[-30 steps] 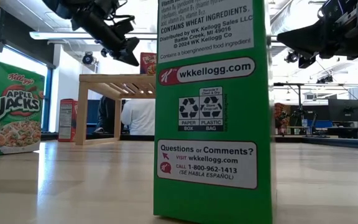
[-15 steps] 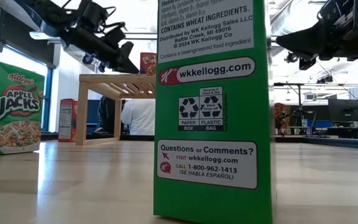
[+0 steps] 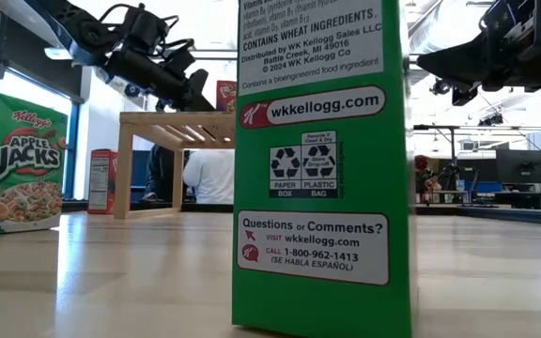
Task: Stack cereal on shelf
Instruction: Put the center red cereal box on the shelf, then put the top blue cereal box on the shelf aligned with the other blue cereal box
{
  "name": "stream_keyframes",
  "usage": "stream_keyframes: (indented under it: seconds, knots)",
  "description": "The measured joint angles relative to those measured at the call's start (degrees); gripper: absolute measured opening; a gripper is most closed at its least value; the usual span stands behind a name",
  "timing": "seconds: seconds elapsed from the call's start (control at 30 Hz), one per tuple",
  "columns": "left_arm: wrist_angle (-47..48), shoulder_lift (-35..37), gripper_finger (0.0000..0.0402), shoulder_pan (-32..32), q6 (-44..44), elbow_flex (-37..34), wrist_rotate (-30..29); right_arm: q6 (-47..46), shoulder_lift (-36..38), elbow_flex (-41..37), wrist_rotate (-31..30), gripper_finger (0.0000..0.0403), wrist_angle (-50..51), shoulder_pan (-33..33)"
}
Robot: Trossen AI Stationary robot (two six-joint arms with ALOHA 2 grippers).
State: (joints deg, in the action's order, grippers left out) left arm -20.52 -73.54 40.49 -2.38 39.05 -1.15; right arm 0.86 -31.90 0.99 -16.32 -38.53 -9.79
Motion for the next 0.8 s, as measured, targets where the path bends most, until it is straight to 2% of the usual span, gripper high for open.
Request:
stream_keyframes:
  seconds: [0.27,0.53,0.7,0.8]
  knots:
    - [0.76,-0.33,0.0023,0.03,-0.75,0.02,0.38,0.0,-0.02,0.0,0.0,0.0,0.16,0.01]
    - [-0.82,-0.32,0.0023,1.35,-2.81,0.04,-1.62,-0.02,0.0,0.0,-0.9,0.0,0.16,-0.01]
    - [-0.43,0.28,0.0023,2.36,-4.59,0.04,0.46,-0.2,0.0,0.0,-1.64,0.0,0.3,-0.01]
    - [0.32,2.18,0.0023,2.46,-5.26,0.04,4.09,-0.92,0.0,0.0,-2.18,0.0,0.4,-0.01]
